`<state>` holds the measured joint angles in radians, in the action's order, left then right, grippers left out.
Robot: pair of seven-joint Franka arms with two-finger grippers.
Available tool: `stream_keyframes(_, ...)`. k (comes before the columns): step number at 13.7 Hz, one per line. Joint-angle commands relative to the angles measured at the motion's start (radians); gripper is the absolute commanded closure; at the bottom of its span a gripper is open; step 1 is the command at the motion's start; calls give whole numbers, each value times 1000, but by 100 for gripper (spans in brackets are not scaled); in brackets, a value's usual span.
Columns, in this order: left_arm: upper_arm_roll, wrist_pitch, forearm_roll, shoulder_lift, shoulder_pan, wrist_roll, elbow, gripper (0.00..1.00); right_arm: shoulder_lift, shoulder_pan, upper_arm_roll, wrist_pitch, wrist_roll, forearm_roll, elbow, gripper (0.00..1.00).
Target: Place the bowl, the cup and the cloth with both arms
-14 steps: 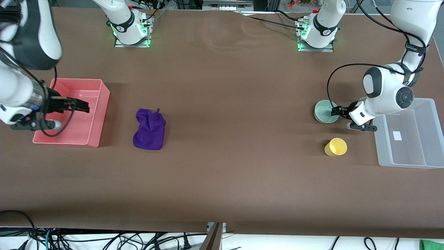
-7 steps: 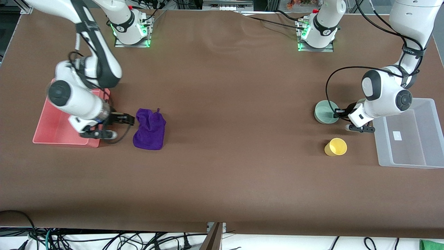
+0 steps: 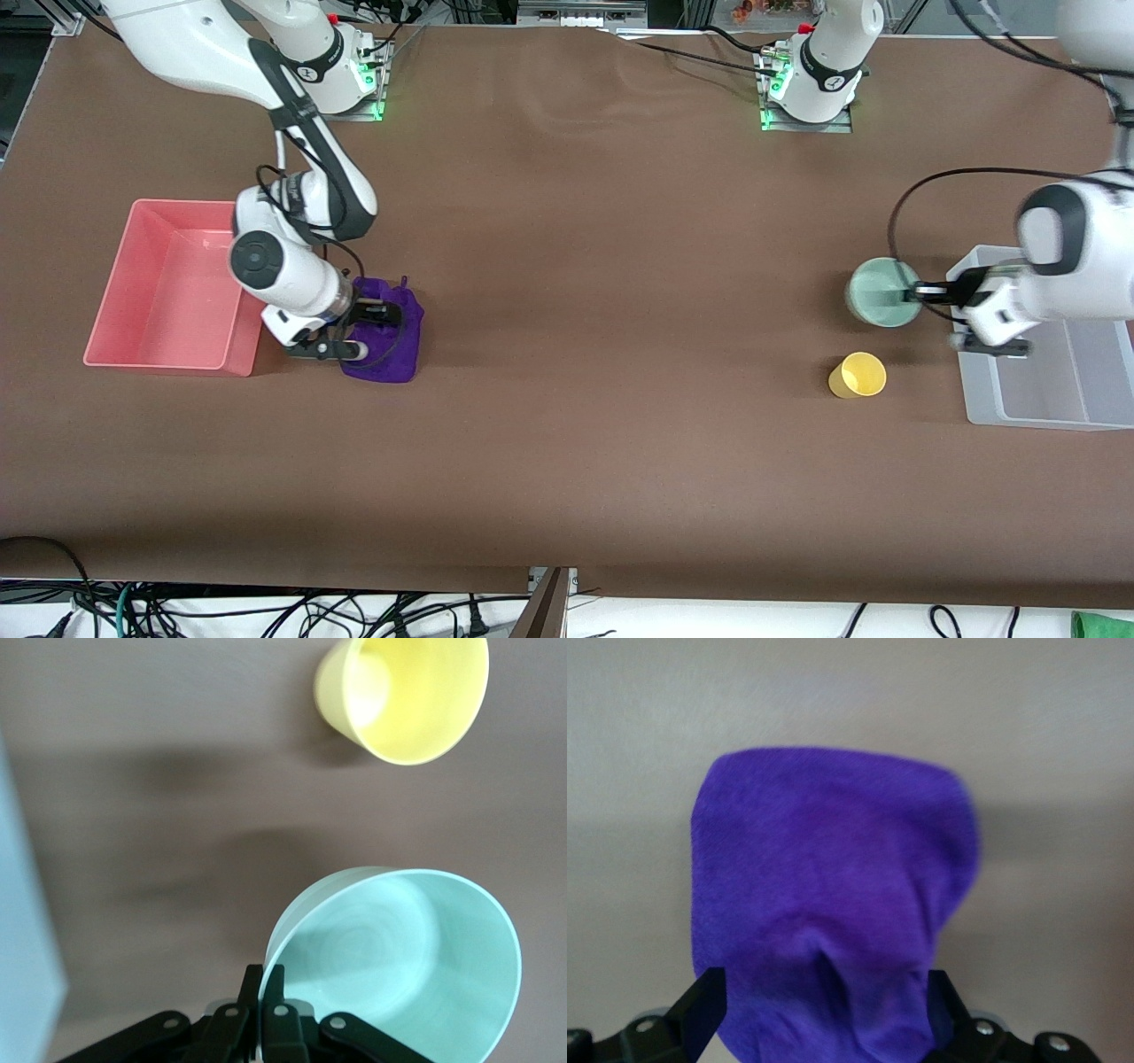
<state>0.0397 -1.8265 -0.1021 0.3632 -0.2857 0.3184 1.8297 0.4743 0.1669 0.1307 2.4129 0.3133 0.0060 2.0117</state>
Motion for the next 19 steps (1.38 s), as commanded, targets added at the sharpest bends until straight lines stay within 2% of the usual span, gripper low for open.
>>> stream_keyframes(1, 2, 183, 106, 51, -55, 66, -240, 100, 35, 5, -2, 37, 18, -12, 12, 0)
stream_keyframes(2, -1, 208, 126, 75, -78, 132, -295, 100, 43, 5, -2, 52, 17, -12, 22, 12)
stream_keyframes(3, -1, 213, 146, 101, -120, 210, -340, 100, 44, 5, -2, 55, 7, -14, 28, 50)
stream_keyframes(4, -1, 213, 157, 135, -160, 288, -380, 100, 44, 5, -2, 49, 3, -14, 28, 78)
stream_keyframes(5, -1, 208, 162, 175, -206, 374, -436, 100, 44, 5, -2, 48, -2, -14, 28, 100)
stream_keyframes(7, -1, 201, 159, 274, -274, 485, -557, 100, 46, 5, -2, 46, -67, -14, 22, 100)
stream_keyframes(8, 0, 176, 153, 308, -285, 498, -576, 100, 44, 5, -2, 46, -113, -14, 18, 100)
stream_keyframes(10, 0, 31, 150, 348, -303, 501, -561, 100, 35, -3, -2, 20, -126, -14, -1, 100)
stream_keyframes(12, 2, -72, 148, 370, -319, 501, -486, 100, 15, -17, -5, -122, -134, -14, -88, 100)
stream_keyframes(14, 5, -156, 141, 396, -317, 499, -428, 100, -8, -49, -8, -327, -180, -14, -218, 100)
stream_keyframes(16, 5, -178, 137, 419, -317, 501, -426, 100, -31, -79, -38, -507, -273, -27, -327, 100)
stream_keyframes(17, 5, -177, 139, 421, -316, 501, -426, 80, -52, -84, -69, -594, -339, -32, -370, 100)
stream_keyframes(18, 5, -169, 142, 419, -311, 505, -426, 18, -71, -93, -112, -666, -424, -37, -392, 100)
stream_keyframes(19, 5, -165, 140, 411, -311, 525, -428, 0, -94, -107, -152, -722, -513, -37, -396, 100)
